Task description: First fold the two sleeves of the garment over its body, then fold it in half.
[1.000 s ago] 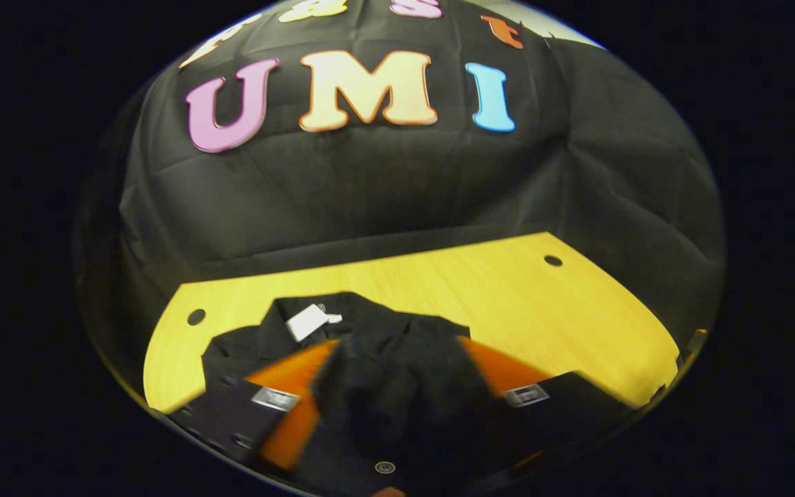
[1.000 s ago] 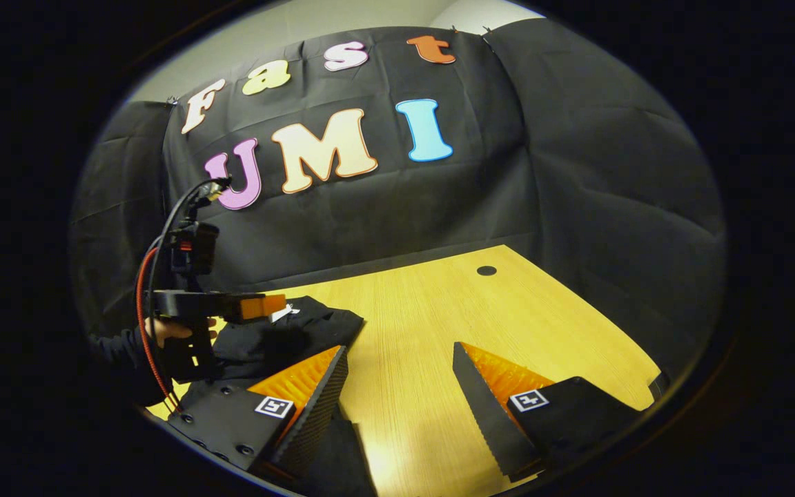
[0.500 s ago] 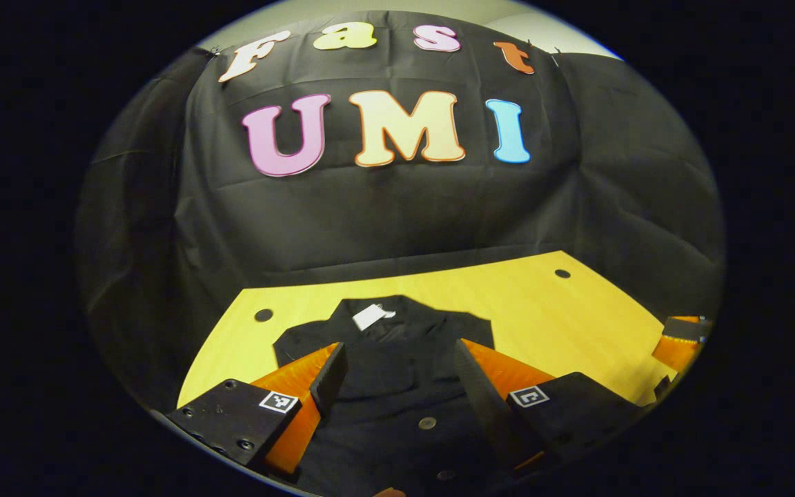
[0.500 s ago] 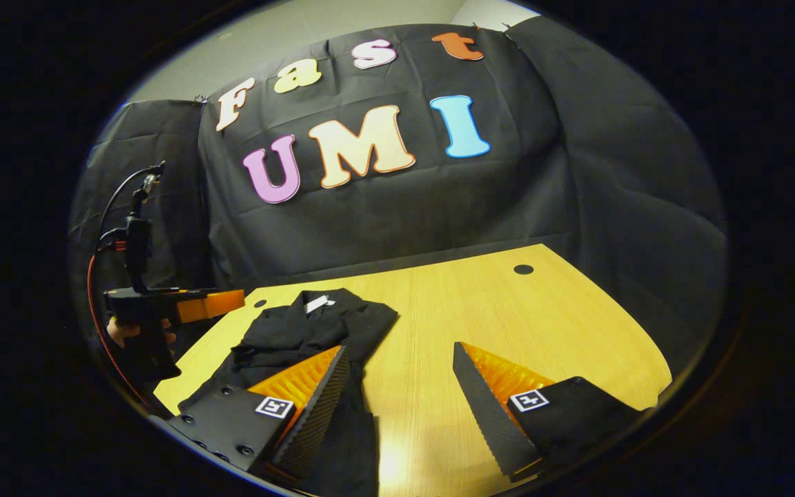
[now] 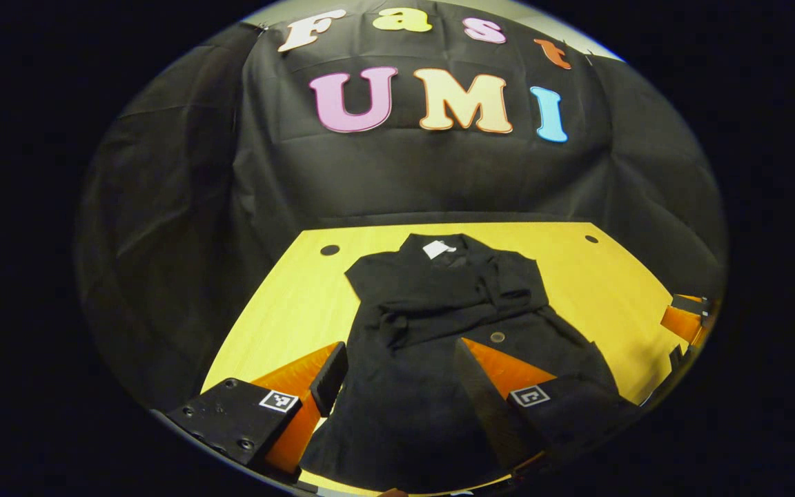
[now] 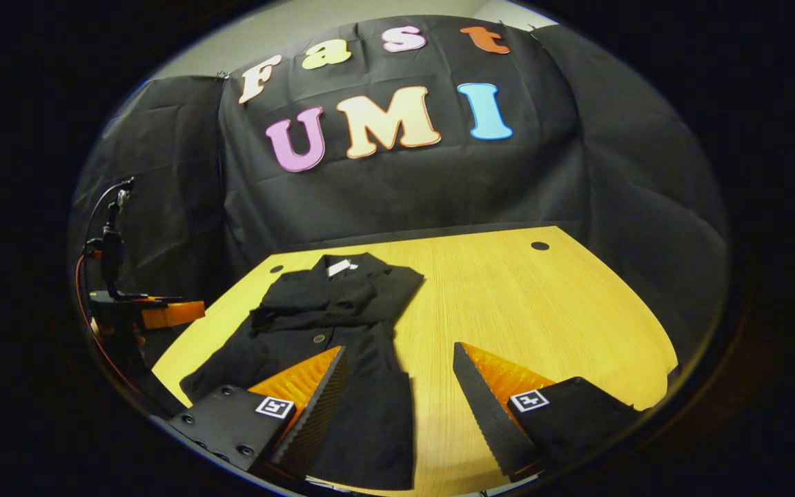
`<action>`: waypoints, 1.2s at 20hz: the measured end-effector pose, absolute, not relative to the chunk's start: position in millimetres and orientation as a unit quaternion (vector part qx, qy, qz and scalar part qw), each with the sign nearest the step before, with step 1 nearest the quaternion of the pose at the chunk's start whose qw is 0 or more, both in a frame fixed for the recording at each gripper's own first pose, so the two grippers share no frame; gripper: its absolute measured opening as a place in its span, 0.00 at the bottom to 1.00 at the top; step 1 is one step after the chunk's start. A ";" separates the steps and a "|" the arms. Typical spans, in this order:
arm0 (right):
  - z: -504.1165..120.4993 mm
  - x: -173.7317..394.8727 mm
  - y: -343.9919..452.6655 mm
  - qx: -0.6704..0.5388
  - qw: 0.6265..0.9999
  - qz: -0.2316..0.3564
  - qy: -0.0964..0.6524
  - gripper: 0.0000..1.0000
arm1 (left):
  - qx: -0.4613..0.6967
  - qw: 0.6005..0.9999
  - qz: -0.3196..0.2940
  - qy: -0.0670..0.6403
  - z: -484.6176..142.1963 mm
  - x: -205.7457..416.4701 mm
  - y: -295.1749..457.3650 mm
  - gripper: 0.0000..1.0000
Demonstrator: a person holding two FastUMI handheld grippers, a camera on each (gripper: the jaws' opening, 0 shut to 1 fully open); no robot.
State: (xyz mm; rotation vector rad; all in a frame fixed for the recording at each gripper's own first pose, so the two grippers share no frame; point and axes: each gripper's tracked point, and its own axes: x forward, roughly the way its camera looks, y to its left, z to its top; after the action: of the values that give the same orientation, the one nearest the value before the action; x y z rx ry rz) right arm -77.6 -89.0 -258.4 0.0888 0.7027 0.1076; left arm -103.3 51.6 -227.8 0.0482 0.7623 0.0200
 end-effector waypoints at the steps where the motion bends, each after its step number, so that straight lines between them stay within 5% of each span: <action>1: -262.1 -85.3 -83.4 0.040 0.935 0.051 0.349 0.98 | 0.020 0.924 0.011 0.381 -232.5 -114.1 58.3 0.95; 11: -315.9 -166.6 -69.0 0.013 0.905 0.017 0.424 0.93 | 0.004 0.889 0.028 0.457 -285.3 -214.4 106.8 0.95; 24: -385.8 -213.4 -72.2 -0.050 0.859 -0.022 0.509 0.98 | -0.010 0.859 0.038 0.511 -336.1 -270.1 131.6 0.96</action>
State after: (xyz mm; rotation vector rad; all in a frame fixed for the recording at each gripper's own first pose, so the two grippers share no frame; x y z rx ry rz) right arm -213.4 -72.2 -385.8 -0.1052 1.0676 -0.0472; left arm -270.1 131.6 -336.1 -0.0216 1.0735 0.0788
